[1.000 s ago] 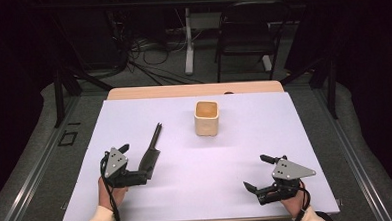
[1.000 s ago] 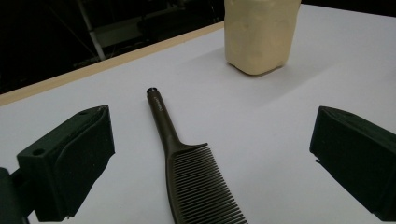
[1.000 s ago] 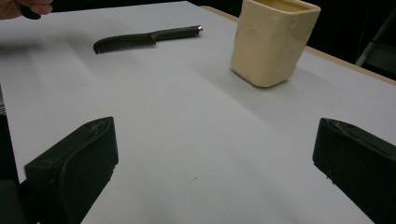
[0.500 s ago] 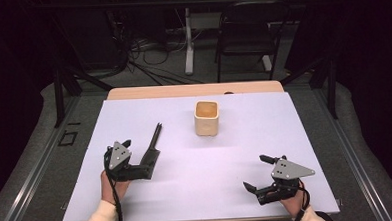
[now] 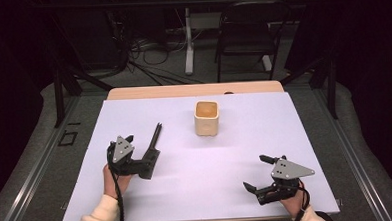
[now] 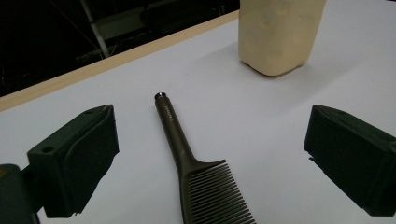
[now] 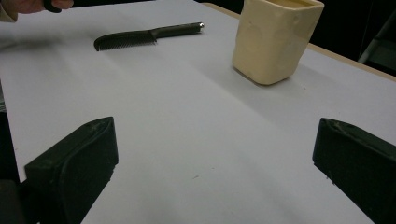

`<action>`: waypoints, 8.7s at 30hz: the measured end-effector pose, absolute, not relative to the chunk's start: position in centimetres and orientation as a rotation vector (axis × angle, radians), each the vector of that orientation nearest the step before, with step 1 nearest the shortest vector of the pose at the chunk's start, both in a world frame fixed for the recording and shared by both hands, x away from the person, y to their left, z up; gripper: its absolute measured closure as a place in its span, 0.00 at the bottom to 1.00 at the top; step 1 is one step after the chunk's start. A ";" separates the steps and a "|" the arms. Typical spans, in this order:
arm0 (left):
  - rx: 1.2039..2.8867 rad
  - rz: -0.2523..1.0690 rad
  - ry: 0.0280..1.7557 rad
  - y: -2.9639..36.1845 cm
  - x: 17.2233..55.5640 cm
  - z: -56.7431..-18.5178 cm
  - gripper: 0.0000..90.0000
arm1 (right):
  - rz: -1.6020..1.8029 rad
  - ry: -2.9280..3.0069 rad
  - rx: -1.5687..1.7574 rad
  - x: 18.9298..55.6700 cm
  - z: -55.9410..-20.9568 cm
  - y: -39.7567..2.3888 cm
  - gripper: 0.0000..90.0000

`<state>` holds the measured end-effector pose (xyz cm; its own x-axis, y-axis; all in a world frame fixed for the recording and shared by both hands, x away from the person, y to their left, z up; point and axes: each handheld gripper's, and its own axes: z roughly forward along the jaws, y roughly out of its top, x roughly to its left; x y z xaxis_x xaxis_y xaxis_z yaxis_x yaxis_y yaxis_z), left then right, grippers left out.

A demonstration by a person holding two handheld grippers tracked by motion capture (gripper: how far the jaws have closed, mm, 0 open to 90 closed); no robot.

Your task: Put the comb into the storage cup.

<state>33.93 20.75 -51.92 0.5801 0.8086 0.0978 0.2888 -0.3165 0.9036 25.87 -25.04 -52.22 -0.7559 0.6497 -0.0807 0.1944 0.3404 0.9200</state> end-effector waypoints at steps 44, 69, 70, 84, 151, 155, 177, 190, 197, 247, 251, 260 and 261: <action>1.917 0.659 1.059 20.3 39.0 -52.4 0.00 | 1.396 2.183 0.747 26.0 -52.3 -25.0 0.00; 1.933 0.681 1.180 20.2 42.0 -53.0 0.41 | 1.394 2.185 0.744 26.0 -52.3 -25.0 0.00; 1.950 0.671 1.178 20.1 42.2 -53.1 0.46 | 1.394 2.185 0.744 26.0 -52.3 -25.0 0.00; 2.001 0.607 1.227 19.5 44.2 -53.9 0.92 | 1.392 2.188 0.744 26.0 -52.3 -25.0 0.00; 2.264 0.445 1.062 13.1 45.9 -55.3 1.00 | 1.391 2.201 0.742 25.9 -52.3 -25.0 0.00; 2.277 0.429 1.046 12.7 45.4 -55.3 1.00 | 1.392 2.202 0.742 25.9 -52.3 -25.0 0.00; 2.338 0.386 0.975 12.2 42.5 -54.5 1.00 | 1.392 2.207 0.735 26.0 -52.3 -24.9 0.00; 2.365 0.374 0.964 12.6 40.8 -54.2 1.00 | 1.392 2.209 0.731 26.0 -52.2 -24.9 0.00; 2.372 0.368 0.973 13.2 39.7 -54.2 1.00 | 1.392 2.210 0.731 26.0 -52.2 -24.8 0.00; 2.311 0.410 1.144 19.9 36.9 -53.9 0.99 | 1.397 2.215 0.727 25.9 -52.2 -24.8 0.00; 2.321 0.419 1.152 20.1 37.0 -53.9 0.99 | 1.395 2.213 0.724 25.9 -52.2 -24.8 0.00; 2.326 0.429 1.171 20.6 37.3 -54.0 0.99 | 1.397 2.215 0.727 25.9 -52.2 -24.8 0.00; 2.330 0.428 1.169 20.7 37.3 -54.0 0.99 | 1.398 2.214 0.726 25.9 -52.2 -24.8 0.00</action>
<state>37.32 20.66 -54.00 0.5827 0.8107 0.0563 0.6553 -0.5097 0.5574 25.93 -24.77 -52.18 -0.7747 0.6281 -0.0728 0.2044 0.3578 0.9112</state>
